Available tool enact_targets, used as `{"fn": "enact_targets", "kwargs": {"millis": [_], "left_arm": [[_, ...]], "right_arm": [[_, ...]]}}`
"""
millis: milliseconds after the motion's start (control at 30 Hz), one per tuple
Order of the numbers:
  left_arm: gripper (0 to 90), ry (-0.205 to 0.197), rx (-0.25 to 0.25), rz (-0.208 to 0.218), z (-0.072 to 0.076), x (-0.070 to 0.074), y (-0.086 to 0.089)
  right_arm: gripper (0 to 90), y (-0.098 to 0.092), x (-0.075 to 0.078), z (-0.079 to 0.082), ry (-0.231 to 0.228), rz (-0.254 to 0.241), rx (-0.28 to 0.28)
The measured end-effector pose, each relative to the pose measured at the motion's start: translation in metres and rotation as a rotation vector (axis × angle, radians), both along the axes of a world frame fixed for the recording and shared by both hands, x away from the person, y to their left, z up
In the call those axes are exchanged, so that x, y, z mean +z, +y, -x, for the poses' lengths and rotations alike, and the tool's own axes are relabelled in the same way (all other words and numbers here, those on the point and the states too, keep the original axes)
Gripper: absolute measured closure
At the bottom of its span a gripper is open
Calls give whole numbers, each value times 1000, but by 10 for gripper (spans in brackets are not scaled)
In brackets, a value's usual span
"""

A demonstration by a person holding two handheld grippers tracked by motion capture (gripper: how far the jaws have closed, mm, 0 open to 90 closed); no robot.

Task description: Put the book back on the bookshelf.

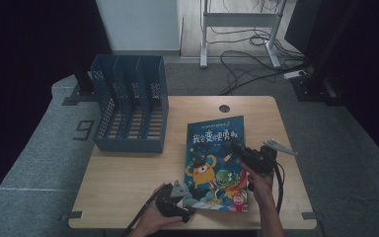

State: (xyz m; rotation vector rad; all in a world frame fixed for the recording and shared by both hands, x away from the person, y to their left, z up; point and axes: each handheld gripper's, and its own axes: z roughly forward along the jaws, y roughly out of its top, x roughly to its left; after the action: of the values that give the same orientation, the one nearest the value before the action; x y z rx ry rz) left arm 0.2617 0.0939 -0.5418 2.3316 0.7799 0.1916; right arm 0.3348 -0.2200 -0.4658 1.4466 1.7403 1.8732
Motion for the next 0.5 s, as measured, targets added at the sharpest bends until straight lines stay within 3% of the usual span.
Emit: {"fn": "enact_targets", "kwargs": {"millis": [500], "left_arm": [[102,9,18,8,-2,0,1]], "right_arm": [[778,13,22,19,-148,54,33]]}}
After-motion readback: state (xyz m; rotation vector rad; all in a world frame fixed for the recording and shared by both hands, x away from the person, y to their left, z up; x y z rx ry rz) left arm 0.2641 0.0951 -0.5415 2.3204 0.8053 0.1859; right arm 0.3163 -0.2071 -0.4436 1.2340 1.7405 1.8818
